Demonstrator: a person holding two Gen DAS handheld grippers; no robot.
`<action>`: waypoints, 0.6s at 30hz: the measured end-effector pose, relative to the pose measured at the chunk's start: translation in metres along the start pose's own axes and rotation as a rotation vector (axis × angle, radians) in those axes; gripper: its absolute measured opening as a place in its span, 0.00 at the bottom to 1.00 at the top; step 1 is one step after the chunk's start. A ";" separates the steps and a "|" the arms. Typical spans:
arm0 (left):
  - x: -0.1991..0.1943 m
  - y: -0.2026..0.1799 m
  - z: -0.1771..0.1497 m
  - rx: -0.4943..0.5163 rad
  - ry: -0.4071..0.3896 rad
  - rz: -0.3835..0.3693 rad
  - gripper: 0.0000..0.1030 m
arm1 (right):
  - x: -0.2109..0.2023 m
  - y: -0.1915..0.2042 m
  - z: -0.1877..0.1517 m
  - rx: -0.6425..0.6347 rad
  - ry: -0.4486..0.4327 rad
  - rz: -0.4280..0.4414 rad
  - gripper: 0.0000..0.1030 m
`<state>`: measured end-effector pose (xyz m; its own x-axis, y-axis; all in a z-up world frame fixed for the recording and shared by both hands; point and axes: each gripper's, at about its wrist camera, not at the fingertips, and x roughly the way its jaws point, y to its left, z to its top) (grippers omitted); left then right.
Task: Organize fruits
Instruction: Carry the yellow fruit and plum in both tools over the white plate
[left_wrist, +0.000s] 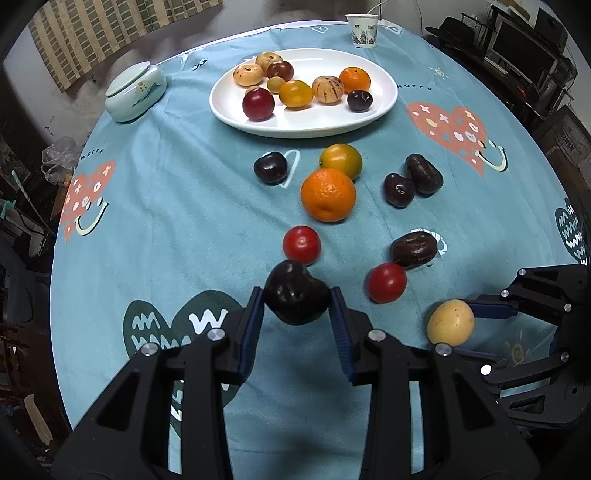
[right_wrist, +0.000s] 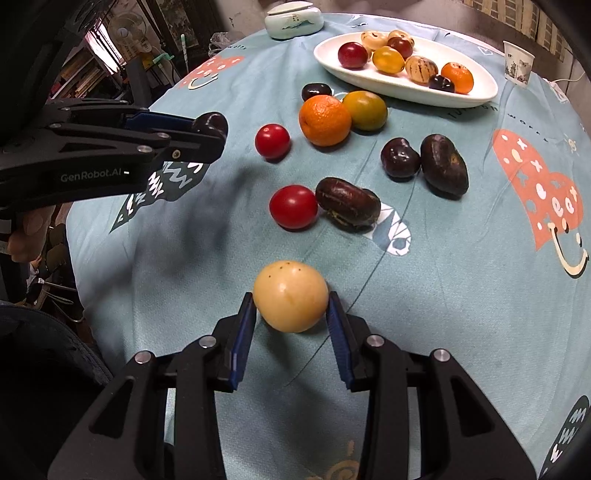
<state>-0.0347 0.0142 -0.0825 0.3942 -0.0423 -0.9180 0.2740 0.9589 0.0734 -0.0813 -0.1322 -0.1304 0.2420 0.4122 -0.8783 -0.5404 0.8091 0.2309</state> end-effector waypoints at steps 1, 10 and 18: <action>0.000 0.000 0.001 0.003 0.000 -0.001 0.35 | 0.000 0.000 0.000 0.002 -0.001 0.002 0.38; 0.005 -0.002 0.007 0.014 0.007 -0.005 0.35 | -0.001 -0.001 0.004 0.005 -0.009 0.025 0.38; 0.010 0.000 0.011 0.014 0.016 -0.018 0.35 | 0.002 0.001 0.008 -0.003 0.002 0.038 0.38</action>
<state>-0.0213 0.0104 -0.0877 0.3748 -0.0550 -0.9255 0.2931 0.9541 0.0620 -0.0751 -0.1273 -0.1282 0.2201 0.4416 -0.8698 -0.5517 0.7917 0.2623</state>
